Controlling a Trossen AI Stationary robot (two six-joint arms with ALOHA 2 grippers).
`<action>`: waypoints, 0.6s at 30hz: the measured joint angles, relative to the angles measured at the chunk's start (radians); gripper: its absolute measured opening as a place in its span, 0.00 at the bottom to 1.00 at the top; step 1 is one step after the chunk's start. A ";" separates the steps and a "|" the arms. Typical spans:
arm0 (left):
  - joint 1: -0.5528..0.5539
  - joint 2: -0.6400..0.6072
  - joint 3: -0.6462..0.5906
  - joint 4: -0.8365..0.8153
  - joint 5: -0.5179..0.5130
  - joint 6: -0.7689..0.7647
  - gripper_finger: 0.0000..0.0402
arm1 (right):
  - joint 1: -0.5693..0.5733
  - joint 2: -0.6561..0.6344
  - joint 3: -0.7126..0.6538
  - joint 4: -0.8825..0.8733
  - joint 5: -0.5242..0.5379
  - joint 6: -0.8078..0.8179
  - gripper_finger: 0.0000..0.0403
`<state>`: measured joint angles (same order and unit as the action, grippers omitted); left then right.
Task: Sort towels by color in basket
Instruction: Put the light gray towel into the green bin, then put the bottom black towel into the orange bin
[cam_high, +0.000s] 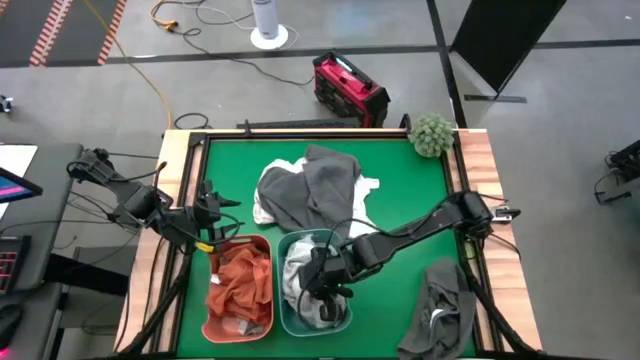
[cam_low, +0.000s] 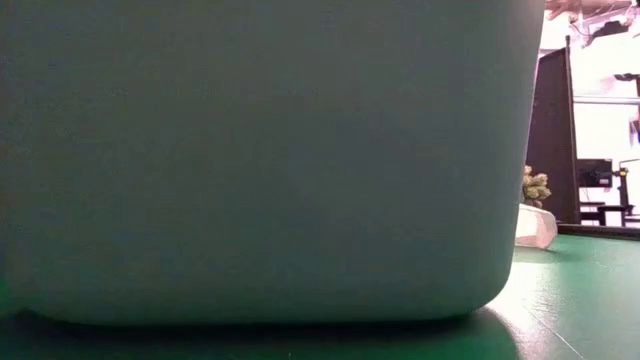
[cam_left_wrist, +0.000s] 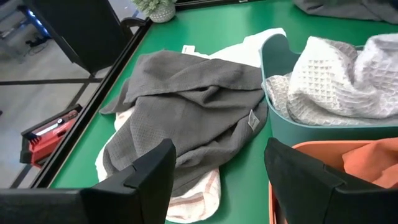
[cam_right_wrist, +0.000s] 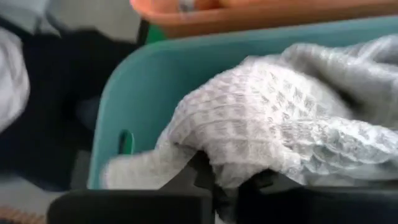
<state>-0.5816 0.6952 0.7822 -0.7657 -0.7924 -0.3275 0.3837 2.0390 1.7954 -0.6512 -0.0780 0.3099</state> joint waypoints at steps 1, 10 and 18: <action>0.000 0.000 0.000 -0.001 -0.001 0.000 0.59 | 0.001 0.008 0.000 -0.004 0.000 -0.010 0.16; 0.000 0.000 0.000 -0.003 -0.001 -0.001 0.59 | 0.007 -0.007 0.033 -0.208 -0.003 0.015 0.41; 0.000 0.000 0.000 -0.003 0.004 -0.002 0.59 | 0.007 -0.020 0.145 -0.651 0.129 0.150 0.58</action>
<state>-0.5817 0.6952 0.7822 -0.7685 -0.7888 -0.3296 0.3904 2.0186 1.9400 -1.3026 0.0508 0.4599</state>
